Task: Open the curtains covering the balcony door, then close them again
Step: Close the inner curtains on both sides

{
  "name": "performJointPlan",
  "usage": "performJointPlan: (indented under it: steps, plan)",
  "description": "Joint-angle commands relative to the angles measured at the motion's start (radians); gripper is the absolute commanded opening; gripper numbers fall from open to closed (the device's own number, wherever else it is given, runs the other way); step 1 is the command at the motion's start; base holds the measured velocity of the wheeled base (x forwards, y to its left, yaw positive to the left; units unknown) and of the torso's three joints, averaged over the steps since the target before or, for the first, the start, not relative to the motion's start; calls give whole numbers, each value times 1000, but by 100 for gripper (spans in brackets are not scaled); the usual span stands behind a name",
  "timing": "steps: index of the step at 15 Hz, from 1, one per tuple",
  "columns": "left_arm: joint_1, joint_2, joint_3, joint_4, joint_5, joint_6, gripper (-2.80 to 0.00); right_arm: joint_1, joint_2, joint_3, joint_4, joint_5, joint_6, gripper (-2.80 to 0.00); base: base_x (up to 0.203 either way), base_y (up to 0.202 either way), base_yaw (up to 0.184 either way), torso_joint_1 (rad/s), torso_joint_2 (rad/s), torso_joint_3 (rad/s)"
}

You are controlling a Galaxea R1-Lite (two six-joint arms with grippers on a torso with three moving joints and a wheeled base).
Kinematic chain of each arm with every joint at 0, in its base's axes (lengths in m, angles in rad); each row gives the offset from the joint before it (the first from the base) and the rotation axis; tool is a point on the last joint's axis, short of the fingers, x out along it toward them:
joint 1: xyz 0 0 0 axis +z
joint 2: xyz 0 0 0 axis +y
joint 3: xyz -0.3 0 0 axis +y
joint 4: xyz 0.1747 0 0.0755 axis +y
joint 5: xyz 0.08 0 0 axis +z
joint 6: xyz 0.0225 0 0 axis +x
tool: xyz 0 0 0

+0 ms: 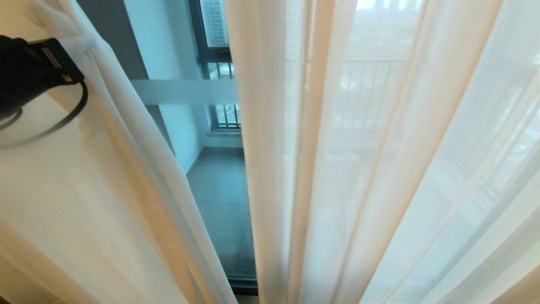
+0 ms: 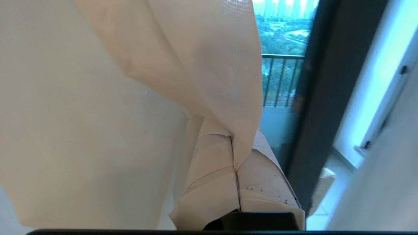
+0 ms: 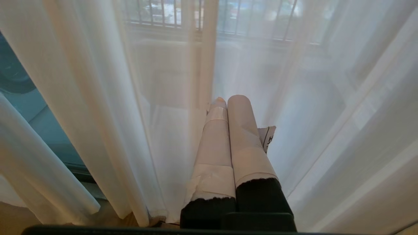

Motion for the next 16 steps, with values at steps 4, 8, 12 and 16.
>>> performJointPlan:
  steps: [4,8,12,16]
  plan:
    - [-2,-8,-2,-4,0,-1,-280,-1,1,0,1,1,-1,-280,0,-20,0,0,1,1]
    - [-2,-15,-5,-4,0,-3,-280,-1,1,0,1,1,-1,-280,0,0,0,0,0,0]
    - [-4,-17,-33,-2,-3,-3,-280,-1,1,0,1,1,-1,-280,0,0,0,0,0,0]
    - [-75,8,-157,22,-8,-3,-280,-1,1,0,-1,1,-1,-280,0,0,0,0,0,0]
